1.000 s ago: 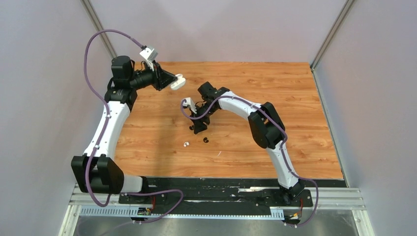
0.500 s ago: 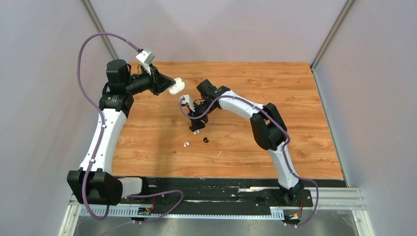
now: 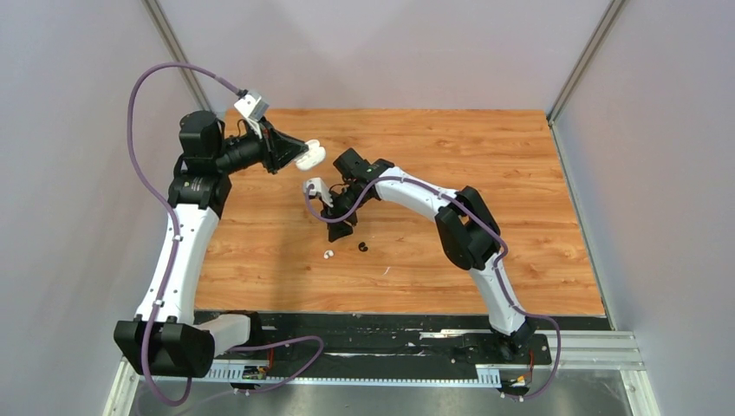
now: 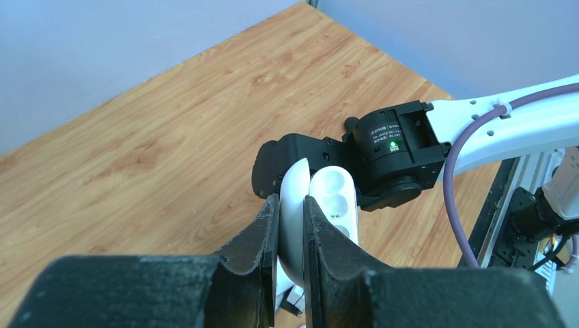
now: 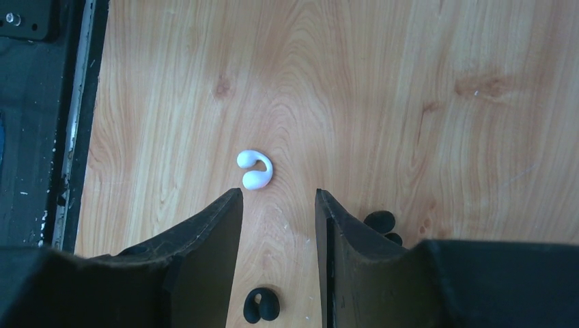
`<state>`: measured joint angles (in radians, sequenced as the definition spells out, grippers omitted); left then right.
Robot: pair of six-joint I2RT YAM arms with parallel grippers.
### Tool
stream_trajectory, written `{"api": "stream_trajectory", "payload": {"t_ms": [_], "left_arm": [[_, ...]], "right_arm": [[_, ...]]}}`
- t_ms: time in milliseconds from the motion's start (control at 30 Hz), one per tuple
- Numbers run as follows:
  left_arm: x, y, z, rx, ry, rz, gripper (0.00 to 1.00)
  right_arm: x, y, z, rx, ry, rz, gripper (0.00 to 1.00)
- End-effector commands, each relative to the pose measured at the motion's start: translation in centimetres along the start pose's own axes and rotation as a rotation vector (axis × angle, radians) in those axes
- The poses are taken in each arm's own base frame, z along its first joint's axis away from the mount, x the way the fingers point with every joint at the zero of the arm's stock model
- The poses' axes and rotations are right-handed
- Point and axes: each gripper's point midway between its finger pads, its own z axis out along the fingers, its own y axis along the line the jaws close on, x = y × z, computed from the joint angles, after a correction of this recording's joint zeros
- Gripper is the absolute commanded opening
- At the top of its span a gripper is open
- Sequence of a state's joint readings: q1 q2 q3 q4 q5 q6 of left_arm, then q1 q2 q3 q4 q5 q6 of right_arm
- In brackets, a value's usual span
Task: Insert the wireless bluetooth earbuds into the charging case
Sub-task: Pick up the left earbud from the center of the board.
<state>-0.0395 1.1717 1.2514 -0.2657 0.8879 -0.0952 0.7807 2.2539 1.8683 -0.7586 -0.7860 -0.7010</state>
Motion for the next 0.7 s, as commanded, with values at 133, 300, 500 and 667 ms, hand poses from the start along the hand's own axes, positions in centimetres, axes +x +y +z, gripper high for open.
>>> {"api": "stream_trajectory", "payload": {"t_ms": [133,300,500,667], "left_arm": [[-1.3,-1.1,-0.7,0.022,-0.029,0.062,0.0],[-0.6,-0.9,-0.6,0.02,-0.018,0.06,0.0],[-0.5,-1.0,-0.6,0.028,-0.016,0.062,0.0],[-0.2,-1.1,-0.7,0.029,-0.011,0.058,0.0]], "right_arm": [[-2.8,0.3,0.3,-0.007,-0.051,-0.08,0.43],[-2.1,0.9,1.2,-0.024,-0.031,-0.087,0.45],[-1.1,0.5,2.1,-0.013,0.002,-0.078,0.45],[0.0,0.4,2.6,-0.008,0.03,-0.086,0.45]]}}
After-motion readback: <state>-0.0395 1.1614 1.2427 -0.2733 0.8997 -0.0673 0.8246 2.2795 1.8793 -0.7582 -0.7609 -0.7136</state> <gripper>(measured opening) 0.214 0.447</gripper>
